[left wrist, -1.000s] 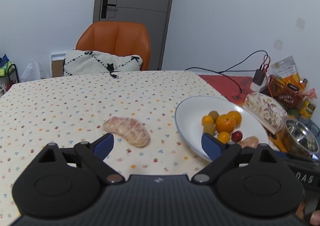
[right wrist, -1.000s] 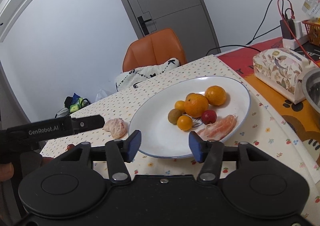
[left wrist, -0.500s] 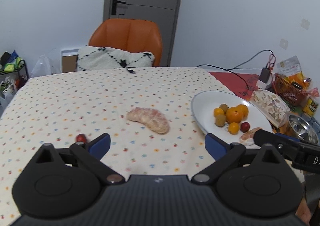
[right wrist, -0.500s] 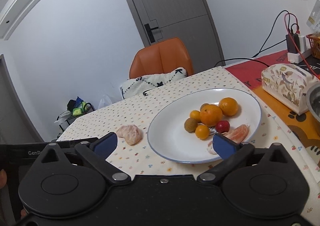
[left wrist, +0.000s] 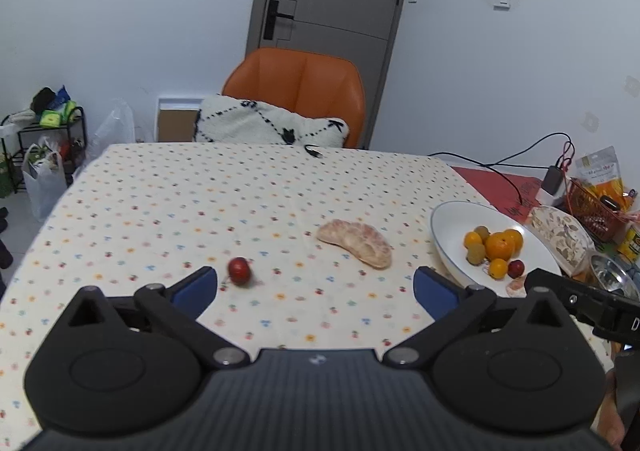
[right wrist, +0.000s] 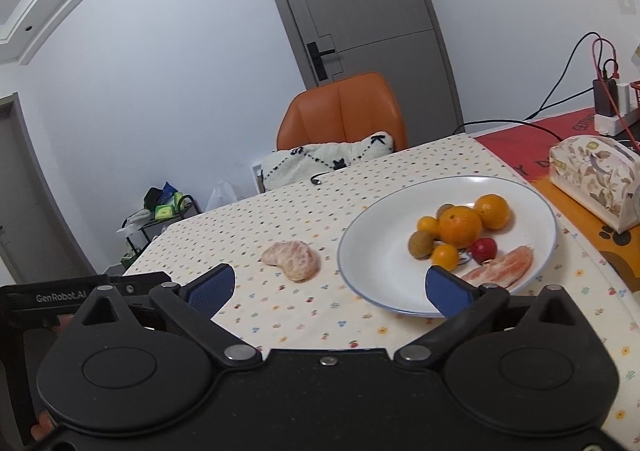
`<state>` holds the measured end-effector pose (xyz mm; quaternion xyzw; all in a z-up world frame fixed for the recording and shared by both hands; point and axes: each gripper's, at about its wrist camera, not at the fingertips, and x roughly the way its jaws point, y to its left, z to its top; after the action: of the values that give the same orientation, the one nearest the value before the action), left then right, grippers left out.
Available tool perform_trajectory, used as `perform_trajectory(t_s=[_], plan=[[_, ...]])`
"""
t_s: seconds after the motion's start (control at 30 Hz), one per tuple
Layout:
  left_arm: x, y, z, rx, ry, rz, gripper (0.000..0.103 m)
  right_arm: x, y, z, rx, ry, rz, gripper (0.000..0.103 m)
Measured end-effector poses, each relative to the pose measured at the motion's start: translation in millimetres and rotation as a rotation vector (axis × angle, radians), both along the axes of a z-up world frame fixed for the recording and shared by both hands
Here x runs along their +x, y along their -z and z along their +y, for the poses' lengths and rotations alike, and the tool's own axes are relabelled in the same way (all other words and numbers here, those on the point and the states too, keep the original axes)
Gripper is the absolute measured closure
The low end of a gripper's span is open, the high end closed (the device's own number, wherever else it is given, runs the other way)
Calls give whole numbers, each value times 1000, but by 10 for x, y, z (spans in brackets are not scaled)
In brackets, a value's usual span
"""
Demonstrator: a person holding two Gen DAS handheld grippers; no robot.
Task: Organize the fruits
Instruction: 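Withdraw both tools from the plate toward the remaining fruits, then grasp the red plum with the left tool while the right tool grasps the pomelo segment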
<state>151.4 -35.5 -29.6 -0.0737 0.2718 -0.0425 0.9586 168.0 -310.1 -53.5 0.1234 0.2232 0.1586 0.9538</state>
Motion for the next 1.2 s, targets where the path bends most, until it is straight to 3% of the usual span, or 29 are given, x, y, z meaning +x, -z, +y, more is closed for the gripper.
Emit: perform_trajectory(t_s=[1.2], plan=[[-183, -33, 477, -62, -1, 22, 0, -85, -137, 558, -109, -140, 19, 0]])
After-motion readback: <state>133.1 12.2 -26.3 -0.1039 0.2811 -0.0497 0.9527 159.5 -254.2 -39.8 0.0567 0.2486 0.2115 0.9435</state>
